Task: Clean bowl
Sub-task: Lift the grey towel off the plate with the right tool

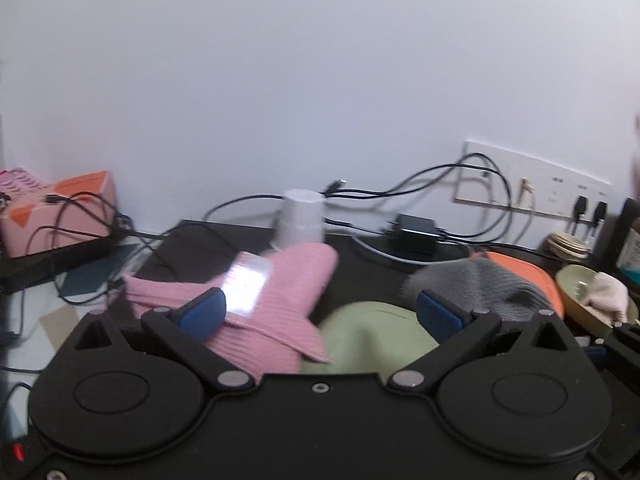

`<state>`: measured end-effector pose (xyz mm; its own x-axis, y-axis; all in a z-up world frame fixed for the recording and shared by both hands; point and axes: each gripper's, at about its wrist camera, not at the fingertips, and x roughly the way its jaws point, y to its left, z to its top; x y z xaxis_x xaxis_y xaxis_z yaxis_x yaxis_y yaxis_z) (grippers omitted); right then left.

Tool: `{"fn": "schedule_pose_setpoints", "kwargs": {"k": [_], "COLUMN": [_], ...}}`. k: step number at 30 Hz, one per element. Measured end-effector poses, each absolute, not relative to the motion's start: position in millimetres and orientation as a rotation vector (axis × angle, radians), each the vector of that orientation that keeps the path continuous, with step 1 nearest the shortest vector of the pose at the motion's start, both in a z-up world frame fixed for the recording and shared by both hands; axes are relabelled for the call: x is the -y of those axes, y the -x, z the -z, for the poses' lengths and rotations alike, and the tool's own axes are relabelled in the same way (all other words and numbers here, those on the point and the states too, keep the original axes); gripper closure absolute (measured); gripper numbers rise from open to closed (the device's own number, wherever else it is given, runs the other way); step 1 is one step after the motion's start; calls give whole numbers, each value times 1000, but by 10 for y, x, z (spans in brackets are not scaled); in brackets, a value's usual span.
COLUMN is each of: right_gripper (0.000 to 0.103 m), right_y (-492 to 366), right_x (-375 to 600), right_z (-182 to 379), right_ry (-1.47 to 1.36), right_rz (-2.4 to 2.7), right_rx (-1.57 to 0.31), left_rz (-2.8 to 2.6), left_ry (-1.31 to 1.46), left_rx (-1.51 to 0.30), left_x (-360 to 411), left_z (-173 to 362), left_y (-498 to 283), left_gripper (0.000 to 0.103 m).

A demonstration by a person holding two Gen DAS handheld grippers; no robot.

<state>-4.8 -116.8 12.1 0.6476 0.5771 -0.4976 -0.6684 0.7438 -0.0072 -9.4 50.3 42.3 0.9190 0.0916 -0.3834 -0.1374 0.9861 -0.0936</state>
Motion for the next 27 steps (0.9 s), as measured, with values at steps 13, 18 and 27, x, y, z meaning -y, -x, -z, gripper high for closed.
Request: {"fn": "schedule_pose_setpoints", "kwargs": {"k": [13,18,27], "right_gripper": [4,4,4], "right_y": [-202,-436,-238], "right_x": [765,865,1541], "right_z": [40,-10,-270], "right_ry": [351,334,128], "right_rz": [-597,-493,-458], "right_rx": [-535,-468,-420], "left_rz": [-167,-156,-37], "left_ry": [154,128,56], "left_rx": [-394,-404,-491], "left_x": [-683,-632,-248], "left_z": [-417,-387,-308], "left_y": [48,44,176], "left_gripper": [0,0,0]}}
